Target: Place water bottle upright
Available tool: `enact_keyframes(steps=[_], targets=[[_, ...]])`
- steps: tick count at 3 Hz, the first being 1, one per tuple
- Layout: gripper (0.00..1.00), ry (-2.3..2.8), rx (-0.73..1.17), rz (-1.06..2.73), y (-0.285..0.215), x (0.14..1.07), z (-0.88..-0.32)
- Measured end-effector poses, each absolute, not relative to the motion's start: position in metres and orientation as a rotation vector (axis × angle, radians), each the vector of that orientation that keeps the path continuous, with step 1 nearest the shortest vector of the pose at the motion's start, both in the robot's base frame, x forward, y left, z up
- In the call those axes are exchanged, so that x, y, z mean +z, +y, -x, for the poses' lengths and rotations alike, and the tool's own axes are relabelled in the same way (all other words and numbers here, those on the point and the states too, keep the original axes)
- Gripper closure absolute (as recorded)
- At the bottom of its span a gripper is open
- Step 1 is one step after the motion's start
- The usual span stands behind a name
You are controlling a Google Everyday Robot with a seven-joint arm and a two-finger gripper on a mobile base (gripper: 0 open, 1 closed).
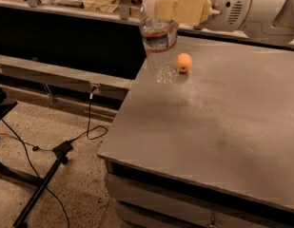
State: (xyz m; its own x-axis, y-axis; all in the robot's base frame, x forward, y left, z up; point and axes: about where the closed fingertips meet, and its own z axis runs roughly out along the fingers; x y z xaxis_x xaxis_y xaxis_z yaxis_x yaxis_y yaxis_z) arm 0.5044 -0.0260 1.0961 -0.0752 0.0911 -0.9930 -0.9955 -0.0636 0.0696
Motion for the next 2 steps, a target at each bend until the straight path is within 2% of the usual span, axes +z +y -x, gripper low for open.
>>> enact_keyframes(steps=[2], targets=[[1.00, 1.227, 1.233, 0.957, -0.048, 1.097, -0.503]])
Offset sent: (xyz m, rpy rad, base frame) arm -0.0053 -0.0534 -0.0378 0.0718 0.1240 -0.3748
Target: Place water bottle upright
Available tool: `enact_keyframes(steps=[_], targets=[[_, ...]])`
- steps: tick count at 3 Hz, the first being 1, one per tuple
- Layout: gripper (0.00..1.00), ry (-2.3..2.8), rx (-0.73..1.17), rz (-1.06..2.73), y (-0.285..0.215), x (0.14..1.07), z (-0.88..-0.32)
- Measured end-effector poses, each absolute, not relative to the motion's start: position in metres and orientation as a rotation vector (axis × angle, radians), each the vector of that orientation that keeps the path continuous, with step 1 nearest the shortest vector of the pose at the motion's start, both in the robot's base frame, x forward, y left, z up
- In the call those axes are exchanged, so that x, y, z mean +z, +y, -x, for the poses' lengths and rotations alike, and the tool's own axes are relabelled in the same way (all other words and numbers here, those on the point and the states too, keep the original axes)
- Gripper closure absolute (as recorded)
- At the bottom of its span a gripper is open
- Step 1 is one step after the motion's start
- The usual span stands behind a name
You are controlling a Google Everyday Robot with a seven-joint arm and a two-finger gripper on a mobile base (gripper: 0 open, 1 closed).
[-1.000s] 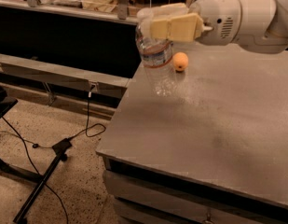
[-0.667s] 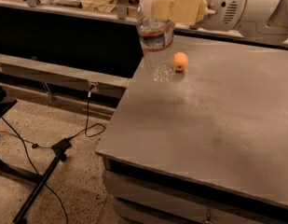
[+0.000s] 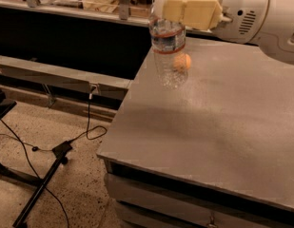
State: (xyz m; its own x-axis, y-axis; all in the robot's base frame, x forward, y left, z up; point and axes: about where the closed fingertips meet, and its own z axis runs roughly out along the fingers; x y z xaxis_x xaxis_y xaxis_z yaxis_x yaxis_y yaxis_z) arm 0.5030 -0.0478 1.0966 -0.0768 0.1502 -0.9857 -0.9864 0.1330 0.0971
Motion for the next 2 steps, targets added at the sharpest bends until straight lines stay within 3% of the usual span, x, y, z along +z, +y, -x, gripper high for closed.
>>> enact_keyframes(steps=[2], targets=[[1.00, 1.276, 1.299, 0.783, -0.062, 1.050, -0.478]])
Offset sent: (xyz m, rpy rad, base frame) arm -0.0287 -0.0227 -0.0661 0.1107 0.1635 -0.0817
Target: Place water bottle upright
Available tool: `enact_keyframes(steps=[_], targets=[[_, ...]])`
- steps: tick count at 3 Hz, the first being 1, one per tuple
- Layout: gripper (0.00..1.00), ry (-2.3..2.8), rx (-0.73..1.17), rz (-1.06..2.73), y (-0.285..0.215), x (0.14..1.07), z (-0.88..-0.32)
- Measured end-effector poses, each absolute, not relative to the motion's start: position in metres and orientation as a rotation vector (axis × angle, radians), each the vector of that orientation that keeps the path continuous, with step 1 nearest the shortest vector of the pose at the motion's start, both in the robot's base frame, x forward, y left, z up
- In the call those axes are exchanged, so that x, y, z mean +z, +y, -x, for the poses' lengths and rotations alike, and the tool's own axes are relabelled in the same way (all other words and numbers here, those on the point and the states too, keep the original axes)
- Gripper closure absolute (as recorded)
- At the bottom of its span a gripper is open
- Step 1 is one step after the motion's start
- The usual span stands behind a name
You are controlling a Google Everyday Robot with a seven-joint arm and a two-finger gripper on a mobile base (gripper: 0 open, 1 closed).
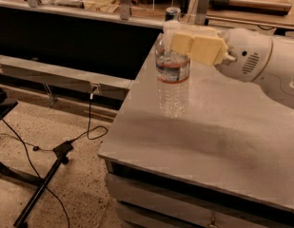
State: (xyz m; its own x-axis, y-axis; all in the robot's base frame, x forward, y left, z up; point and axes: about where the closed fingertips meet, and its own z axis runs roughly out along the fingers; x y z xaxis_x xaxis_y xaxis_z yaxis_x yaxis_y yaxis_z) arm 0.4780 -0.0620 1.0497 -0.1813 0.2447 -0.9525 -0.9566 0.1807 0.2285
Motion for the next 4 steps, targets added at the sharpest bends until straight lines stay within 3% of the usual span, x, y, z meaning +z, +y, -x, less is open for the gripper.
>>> enact_keyframes(steps=[1, 2, 4], targets=[[1.00, 1.234, 1.334, 0.786, -0.061, 1.038, -0.477], [0.85, 1.165, 1.346, 0.844, -0.059, 1.021, -0.482], [0.38, 1.103, 1.338, 0.924, -0.070, 0.980, -0.490]])
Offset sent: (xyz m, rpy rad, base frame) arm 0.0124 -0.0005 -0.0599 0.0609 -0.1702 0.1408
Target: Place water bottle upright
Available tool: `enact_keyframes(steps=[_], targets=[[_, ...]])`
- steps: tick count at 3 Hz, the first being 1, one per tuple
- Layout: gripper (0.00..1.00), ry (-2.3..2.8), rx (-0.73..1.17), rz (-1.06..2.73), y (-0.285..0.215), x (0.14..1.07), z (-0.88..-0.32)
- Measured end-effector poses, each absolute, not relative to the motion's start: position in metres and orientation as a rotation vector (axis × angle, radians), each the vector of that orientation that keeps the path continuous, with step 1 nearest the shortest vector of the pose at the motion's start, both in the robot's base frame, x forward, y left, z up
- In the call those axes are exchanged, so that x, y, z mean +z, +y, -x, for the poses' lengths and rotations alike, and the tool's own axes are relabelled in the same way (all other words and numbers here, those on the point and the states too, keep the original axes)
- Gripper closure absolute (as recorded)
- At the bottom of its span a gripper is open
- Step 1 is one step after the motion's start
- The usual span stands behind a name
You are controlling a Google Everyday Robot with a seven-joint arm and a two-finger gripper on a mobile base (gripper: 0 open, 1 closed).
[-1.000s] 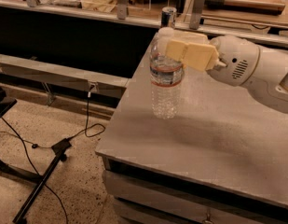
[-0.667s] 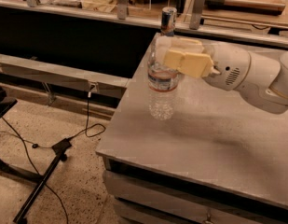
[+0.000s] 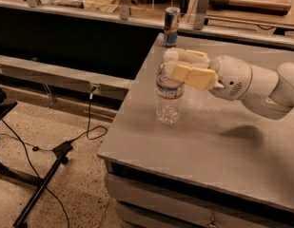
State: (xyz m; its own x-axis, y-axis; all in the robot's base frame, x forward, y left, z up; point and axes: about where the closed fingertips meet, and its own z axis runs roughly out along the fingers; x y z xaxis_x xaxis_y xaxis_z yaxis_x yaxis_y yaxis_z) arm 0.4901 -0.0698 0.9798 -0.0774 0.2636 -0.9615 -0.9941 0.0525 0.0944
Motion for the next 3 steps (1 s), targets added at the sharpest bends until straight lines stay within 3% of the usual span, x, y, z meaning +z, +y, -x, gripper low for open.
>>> enact_keyframes(steps=[1, 2, 3], targets=[[0.15, 1.102, 1.340, 0.928, -0.0681, 0.9796, -0.4899], [0.00, 1.100, 1.342, 0.932, -0.0656, 0.9808, -0.4892], [0.00, 1.099, 1.312, 0.970, -0.0680, 0.9876, -0.4896]])
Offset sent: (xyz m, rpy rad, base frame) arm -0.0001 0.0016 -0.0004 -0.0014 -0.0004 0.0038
